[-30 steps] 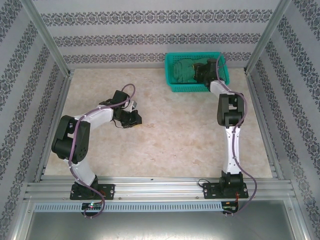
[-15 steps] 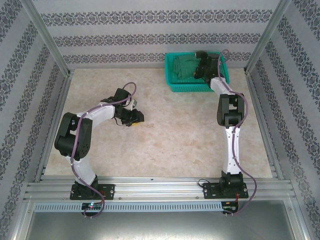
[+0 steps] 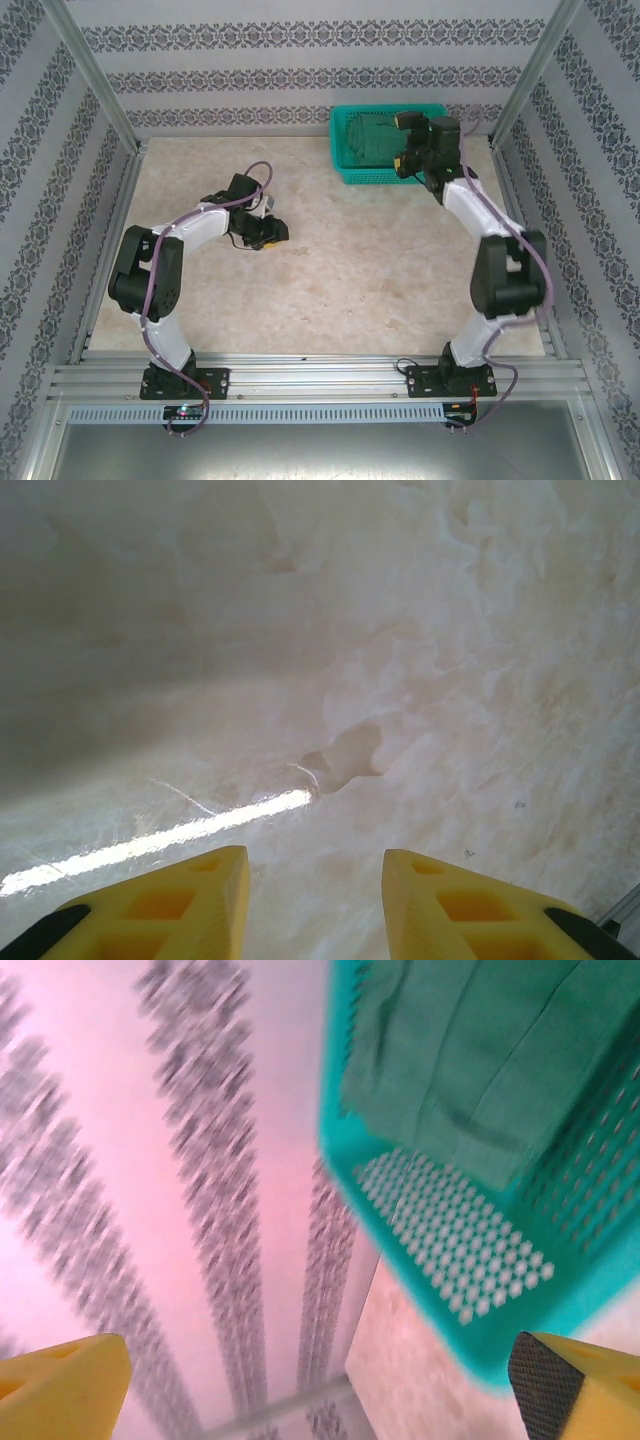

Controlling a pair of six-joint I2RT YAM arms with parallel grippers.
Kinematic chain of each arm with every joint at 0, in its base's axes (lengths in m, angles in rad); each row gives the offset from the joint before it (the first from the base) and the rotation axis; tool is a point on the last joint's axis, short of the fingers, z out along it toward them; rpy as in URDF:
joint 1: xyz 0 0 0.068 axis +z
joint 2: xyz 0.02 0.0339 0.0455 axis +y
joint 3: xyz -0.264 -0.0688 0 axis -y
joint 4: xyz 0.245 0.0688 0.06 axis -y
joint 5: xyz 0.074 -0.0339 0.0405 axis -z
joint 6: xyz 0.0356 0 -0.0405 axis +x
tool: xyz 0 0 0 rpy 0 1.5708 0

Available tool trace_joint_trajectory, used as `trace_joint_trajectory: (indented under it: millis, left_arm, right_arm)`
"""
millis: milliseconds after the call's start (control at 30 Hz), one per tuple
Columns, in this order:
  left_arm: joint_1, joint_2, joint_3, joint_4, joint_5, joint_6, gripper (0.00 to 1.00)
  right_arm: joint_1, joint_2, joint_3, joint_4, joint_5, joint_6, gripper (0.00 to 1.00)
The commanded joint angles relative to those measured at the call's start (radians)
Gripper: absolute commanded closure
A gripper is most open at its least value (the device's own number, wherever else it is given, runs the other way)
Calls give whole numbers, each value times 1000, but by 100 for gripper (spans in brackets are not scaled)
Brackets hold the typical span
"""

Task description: Roll up the long pants

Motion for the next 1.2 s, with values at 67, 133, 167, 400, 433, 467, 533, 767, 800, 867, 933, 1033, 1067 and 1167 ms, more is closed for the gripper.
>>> trace_joint_trajectory:
  millis: [67,133,167,400,433,467,533,767,800,867,933,1033,1067,1167]
  left_arm:
    - [8,-127,-6,25,-119,31,61]
    - [9,-190,-12,29,-258,72,60]
    - [10,-234,-11,25,-356,96,60]
    - [12,-565,-318,501,-920,333,60]
    - [11,-596,-387,607,-924,394,60]
    - [12,-623,-453,697,-945,450,58]
    - [12,-634,-510,744,-997,513,52]
    - [106,-516,-720,1067,-966,523,0]
    - [118,-482,-746,1128,-952,534,0]
    - [146,-421,-737,1121,-946,515,0]
    - [164,-344,-758,1211,-915,505,0]
    - [171,-291,-748,1220,-908,492,0]
    - [179,-288,-761,1261,-903,489,0]
    - [178,-290,-772,1278,-905,493,0]
  right_arm:
    - [35,-168,-50,-233,-49,-406,2]
    - [76,-174,26,-435,7,-713,2]
    - [112,-177,43,-506,58,-877,2]
    - [205,-385,-279,-348,357,-1300,2]
    - [215,-430,-333,-290,357,-1357,2]
    - [240,-478,-396,-216,367,-1439,2]
    - [281,-553,-496,-96,419,-1565,2]
    - [235,-596,-583,-31,443,-1582,2]
    - [229,-594,-594,-19,445,-1572,2]
    - [214,-597,-616,7,435,-1555,2]
    - [191,-597,-646,46,429,-1520,2]
    - [147,-588,-706,130,387,-1493,2]
    - [138,-586,-730,163,388,-1497,2]
    - [110,-567,-787,252,411,-1535,2]
